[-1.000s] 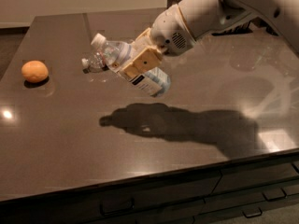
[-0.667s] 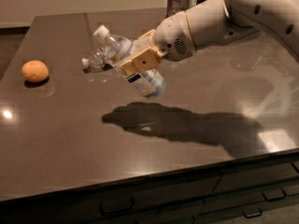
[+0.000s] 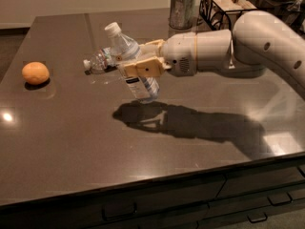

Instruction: Place blue plastic bottle upright

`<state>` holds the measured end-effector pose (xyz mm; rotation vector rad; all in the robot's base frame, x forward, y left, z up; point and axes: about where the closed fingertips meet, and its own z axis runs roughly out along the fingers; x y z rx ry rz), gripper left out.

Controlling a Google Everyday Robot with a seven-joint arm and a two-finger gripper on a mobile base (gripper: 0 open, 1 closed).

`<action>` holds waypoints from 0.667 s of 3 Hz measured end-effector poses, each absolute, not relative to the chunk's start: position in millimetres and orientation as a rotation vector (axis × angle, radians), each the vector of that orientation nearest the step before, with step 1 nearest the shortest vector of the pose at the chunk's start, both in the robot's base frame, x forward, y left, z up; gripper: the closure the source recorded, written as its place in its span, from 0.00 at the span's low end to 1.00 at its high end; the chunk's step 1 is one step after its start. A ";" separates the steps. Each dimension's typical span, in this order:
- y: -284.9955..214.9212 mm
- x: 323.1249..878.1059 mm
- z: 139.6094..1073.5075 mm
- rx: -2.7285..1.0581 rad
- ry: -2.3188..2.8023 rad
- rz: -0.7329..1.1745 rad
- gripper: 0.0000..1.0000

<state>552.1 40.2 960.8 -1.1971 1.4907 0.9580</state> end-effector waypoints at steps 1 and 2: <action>37.2 560.3 954.5 -1.127 1.392 0.999 1.00; 35.8 567.4 949.0 -1.089 1.292 1.041 1.00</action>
Offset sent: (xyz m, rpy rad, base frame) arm 0.0258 -0.0138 -0.0207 0.3201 -0.1218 0.0396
